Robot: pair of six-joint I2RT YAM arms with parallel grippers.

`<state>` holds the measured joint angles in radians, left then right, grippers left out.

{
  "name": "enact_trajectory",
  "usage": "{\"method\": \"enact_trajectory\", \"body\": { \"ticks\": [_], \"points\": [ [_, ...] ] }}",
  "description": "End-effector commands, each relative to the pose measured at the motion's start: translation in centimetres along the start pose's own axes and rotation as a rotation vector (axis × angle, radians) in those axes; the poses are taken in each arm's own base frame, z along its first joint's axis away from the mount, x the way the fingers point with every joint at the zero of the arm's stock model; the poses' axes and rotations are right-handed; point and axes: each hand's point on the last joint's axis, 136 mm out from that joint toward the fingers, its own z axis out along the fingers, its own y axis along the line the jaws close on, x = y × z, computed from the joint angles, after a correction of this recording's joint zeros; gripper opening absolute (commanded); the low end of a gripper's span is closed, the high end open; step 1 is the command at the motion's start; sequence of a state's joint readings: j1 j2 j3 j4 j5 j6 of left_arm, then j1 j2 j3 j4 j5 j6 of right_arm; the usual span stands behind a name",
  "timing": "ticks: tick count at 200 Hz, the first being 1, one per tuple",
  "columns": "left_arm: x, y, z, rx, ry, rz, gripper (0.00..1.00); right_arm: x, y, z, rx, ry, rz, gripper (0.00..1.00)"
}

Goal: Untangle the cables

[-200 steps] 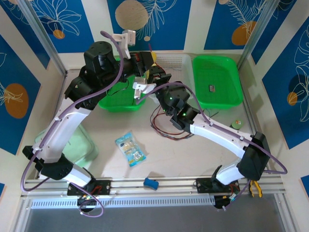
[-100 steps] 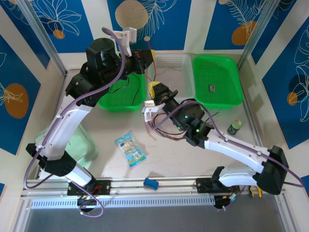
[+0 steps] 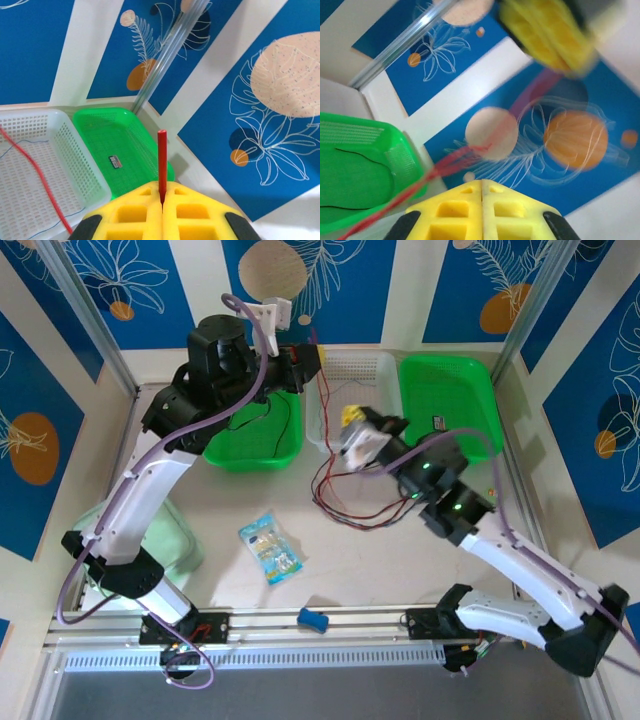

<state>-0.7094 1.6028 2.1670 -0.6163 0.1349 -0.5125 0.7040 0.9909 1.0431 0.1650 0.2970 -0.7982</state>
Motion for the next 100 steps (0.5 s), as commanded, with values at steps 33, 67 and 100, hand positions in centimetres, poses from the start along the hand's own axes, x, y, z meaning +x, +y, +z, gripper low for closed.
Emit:
{"method": "enact_trajectory", "body": {
  "ticks": [33, 67, 100],
  "points": [
    [0.3, -1.1, -0.2, 0.101, 0.072, 0.078, 0.00, 1.6, -3.8, -2.6, -0.088, 0.150, 0.743, 0.33],
    [1.1, -1.4, 0.4, 0.137, 0.122, 0.084, 0.00, 4.0, -4.0, -2.2, -0.181, 0.292, 1.119, 0.44],
    [1.7, -1.9, 0.4, 0.180, 0.153, 0.092, 0.00, 5.2, -4.7, -1.3, -0.291, 0.347, 1.404, 0.46]
  ]
}}
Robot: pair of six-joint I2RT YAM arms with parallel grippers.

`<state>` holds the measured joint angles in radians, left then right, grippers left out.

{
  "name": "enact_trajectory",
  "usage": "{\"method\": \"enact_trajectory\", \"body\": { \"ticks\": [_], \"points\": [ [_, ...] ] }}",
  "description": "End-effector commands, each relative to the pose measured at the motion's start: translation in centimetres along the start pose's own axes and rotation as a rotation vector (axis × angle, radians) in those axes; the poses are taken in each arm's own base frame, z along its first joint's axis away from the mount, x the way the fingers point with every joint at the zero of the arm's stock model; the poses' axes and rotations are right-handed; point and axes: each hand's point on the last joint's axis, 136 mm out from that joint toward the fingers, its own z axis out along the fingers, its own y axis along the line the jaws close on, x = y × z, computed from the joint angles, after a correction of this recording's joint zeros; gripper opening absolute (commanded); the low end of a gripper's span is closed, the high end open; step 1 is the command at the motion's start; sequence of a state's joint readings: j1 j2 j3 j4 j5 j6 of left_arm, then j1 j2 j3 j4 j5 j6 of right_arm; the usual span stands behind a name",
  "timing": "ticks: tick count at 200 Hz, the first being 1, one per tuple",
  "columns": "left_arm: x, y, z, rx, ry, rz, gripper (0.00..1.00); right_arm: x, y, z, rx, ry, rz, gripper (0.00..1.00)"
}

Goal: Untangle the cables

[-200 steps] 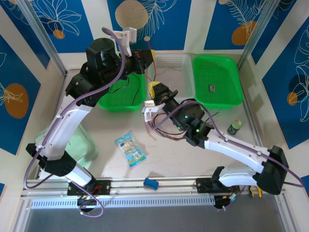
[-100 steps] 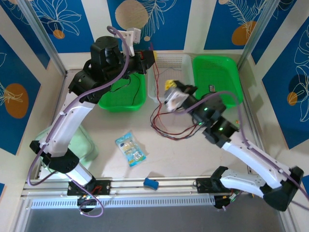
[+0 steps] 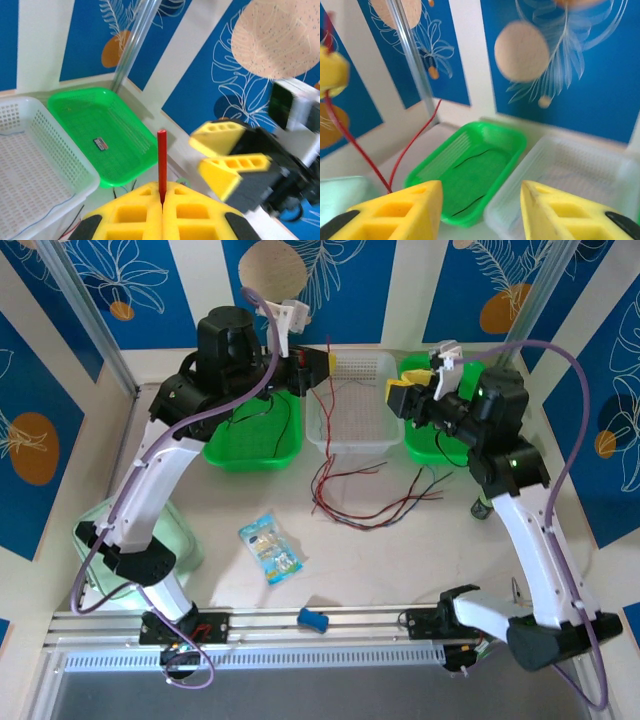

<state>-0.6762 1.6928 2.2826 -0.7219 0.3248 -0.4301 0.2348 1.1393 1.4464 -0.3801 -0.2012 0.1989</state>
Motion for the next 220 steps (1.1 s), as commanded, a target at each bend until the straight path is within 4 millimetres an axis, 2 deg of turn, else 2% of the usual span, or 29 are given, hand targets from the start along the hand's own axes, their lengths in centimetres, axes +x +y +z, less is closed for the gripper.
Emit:
{"method": "enact_trajectory", "body": {
  "ticks": [1, 34, 80, 96, 121, 152, 206, 214, 220],
  "points": [
    [-0.1, -1.4, -0.8, 0.071, 0.017, 0.041, 0.00, 1.5, 1.0, 0.1, -0.150, 0.150, 0.343, 0.46],
    [1.0, -2.0, -0.4, 0.151, 0.076, 0.069, 0.00, 1.7, 0.5, 1.1, -0.197, 0.264, 0.527, 0.47],
    [3.4, -1.9, 0.9, 0.233, 0.169, 0.121, 0.00, 4.7, -0.4, 2.7, -0.187, 0.355, 0.729, 0.47],
    [3.8, -1.9, 1.3, 0.257, 0.183, 0.120, 0.00, 5.8, 0.1, 3.1, -0.217, 0.366, 0.766, 0.49],
    [4.0, -1.7, 1.6, 0.257, 0.191, 0.113, 0.00, 7.3, 1.7, 3.8, -0.257, 0.402, 0.785, 0.58],
    [4.4, -2.1, 1.8, 0.288, 0.203, 0.099, 0.00, 9.4, 2.8, 5.5, -0.284, 0.463, 0.823, 0.60],
    [4.8, -2.1, 1.5, 0.291, 0.213, 0.091, 0.00, 10.5, 5.2, 8.6, -0.355, 0.524, 0.804, 0.59],
    [4.7, -2.1, 1.3, 0.290, 0.212, 0.094, 0.00, 10.7, 5.3, 9.0, -0.359, 0.534, 0.803, 0.56],
    [4.7, -2.1, 1.2, 0.287, 0.211, 0.096, 0.00, 10.7, 5.4, 9.2, -0.363, 0.539, 0.805, 0.49]
  ]
}}
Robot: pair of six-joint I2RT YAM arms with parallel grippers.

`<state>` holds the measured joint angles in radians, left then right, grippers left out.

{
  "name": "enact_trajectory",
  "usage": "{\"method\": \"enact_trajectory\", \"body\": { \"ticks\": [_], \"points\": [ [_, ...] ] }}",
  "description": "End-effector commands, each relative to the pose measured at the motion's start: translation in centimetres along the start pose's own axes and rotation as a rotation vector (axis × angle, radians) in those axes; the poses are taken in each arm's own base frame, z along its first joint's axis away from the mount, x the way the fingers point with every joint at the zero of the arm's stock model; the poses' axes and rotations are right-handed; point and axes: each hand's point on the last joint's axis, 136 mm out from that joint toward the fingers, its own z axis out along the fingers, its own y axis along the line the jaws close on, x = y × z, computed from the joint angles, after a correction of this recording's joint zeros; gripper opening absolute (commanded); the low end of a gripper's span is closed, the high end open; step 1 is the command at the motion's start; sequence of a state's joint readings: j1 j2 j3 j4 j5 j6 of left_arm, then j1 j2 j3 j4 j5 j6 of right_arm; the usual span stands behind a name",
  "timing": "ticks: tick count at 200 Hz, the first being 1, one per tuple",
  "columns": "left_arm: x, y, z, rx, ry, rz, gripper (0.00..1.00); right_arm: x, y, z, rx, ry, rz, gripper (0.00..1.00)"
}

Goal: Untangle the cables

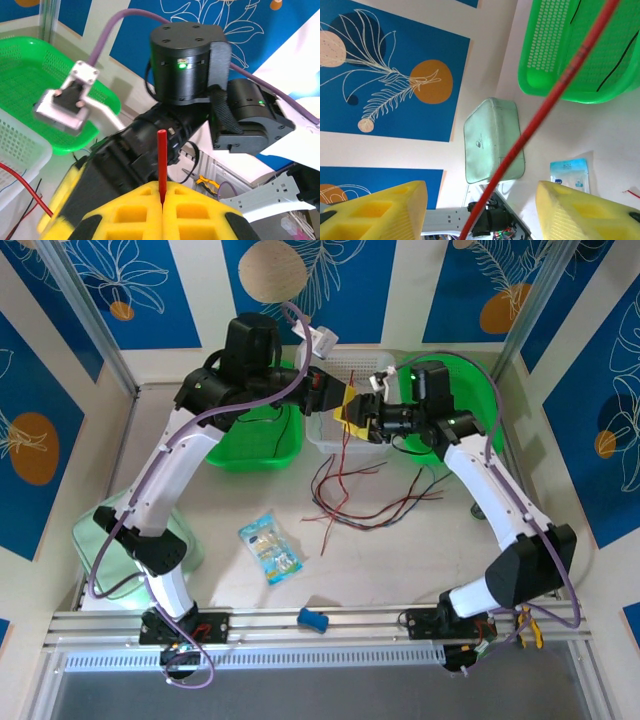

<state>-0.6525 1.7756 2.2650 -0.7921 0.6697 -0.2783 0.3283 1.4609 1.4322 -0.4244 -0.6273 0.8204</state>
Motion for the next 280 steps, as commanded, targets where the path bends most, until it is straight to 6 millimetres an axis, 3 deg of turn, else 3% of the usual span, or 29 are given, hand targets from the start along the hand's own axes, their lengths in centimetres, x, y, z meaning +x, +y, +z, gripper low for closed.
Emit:
{"method": "enact_trajectory", "body": {
  "ticks": [1, 19, 27, 99, 139, 196, 248, 280],
  "points": [
    [-0.6, -1.2, -1.3, 0.022, -0.025, 0.044, 0.00, -0.3, 1.3, 0.8, -0.040, 0.027, -0.017, 0.48],
    [-0.8, -1.4, -2.0, 0.002, -0.035, 0.055, 0.00, -0.5, 1.9, 0.3, -0.042, 0.011, -0.036, 0.18],
    [-1.1, -1.4, -2.5, -0.014, -0.043, 0.061, 0.00, -0.5, 2.5, -0.3, -0.041, -0.013, -0.060, 0.00],
    [-5.2, 1.0, -10.1, -0.162, -0.236, 0.033, 0.00, -1.8, 7.6, -9.0, 0.056, -0.401, -0.261, 0.00],
    [-5.7, 4.2, -13.4, -0.300, -0.350, -0.025, 0.00, -3.8, 10.0, -14.7, 0.127, -0.641, -0.364, 0.00],
    [-4.8, 7.8, -17.8, -0.447, -0.443, -0.115, 0.00, -5.4, 10.8, -20.5, 0.227, -0.841, -0.400, 0.00],
    [-3.5, 11.3, -21.8, -0.560, -0.488, -0.207, 0.00, -6.6, 9.8, -25.2, 0.339, -0.985, -0.381, 0.00],
    [-2.6, 13.0, -25.5, -0.663, -0.506, -0.226, 0.00, -7.0, 9.3, -27.7, 0.386, -1.041, -0.352, 0.00]
  ]
}}
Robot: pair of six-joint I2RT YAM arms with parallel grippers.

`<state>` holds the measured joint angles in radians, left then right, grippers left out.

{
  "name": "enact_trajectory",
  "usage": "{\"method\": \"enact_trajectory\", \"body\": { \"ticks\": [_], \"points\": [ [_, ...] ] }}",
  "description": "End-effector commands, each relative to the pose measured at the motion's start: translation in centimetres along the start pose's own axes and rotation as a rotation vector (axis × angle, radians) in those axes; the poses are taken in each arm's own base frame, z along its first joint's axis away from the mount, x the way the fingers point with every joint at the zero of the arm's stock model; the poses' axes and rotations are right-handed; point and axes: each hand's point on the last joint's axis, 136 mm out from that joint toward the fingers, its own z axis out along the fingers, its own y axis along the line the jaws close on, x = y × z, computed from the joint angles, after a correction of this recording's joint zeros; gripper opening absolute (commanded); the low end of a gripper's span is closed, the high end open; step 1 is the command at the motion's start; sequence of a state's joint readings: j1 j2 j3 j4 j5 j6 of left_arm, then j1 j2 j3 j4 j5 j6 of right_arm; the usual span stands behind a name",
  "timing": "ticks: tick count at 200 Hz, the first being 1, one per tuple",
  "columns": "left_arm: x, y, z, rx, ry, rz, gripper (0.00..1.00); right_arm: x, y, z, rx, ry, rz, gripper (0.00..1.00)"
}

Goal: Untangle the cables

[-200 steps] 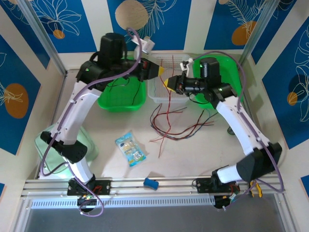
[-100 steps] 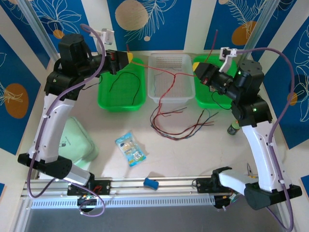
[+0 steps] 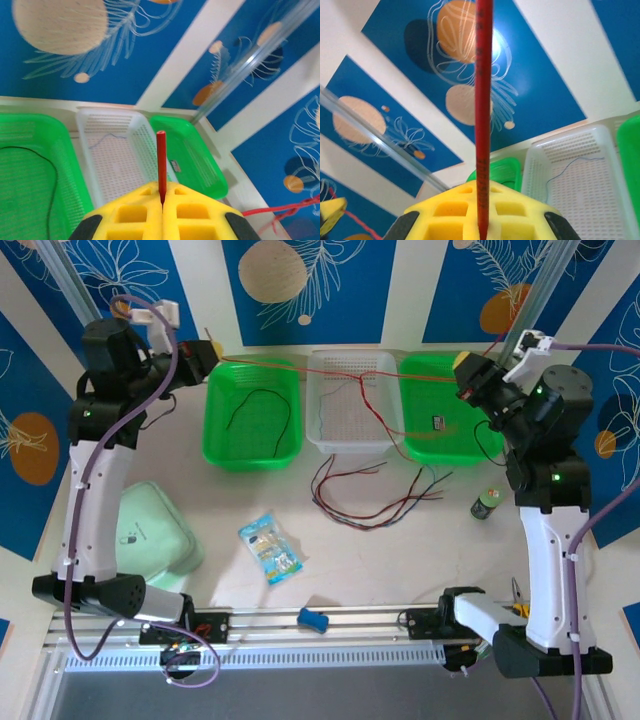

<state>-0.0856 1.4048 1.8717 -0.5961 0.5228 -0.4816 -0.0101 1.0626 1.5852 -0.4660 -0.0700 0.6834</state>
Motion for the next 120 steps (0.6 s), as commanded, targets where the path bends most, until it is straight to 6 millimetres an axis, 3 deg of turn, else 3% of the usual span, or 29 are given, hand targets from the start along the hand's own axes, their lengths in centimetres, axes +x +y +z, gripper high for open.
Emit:
{"method": "enact_trajectory", "body": {
  "ticks": [1, 27, 54, 94, 120],
  "points": [
    [-1.6, 2.1, -2.6, -0.096, -0.057, 0.016, 0.00, -2.7, -0.5, -1.8, 0.059, -0.091, -0.024, 0.00],
    [-3.5, 6.3, -6.3, -0.269, -0.117, 0.018, 0.00, -4.1, -1.1, -3.2, 0.080, -0.163, -0.001, 0.00],
    [-4.7, 9.2, -9.2, -0.420, -0.228, 0.004, 0.00, -5.1, -1.7, -4.2, 0.125, -0.223, -0.005, 0.00],
    [-5.0, 10.7, -12.2, -0.576, -0.363, 0.048, 0.00, -5.8, -1.6, -5.0, 0.132, -0.261, -0.023, 0.00],
    [-5.5, 9.1, -12.2, -0.511, -0.378, 0.058, 0.00, -6.2, -1.0, -4.9, 0.118, -0.252, -0.049, 0.00]
  ]
}}
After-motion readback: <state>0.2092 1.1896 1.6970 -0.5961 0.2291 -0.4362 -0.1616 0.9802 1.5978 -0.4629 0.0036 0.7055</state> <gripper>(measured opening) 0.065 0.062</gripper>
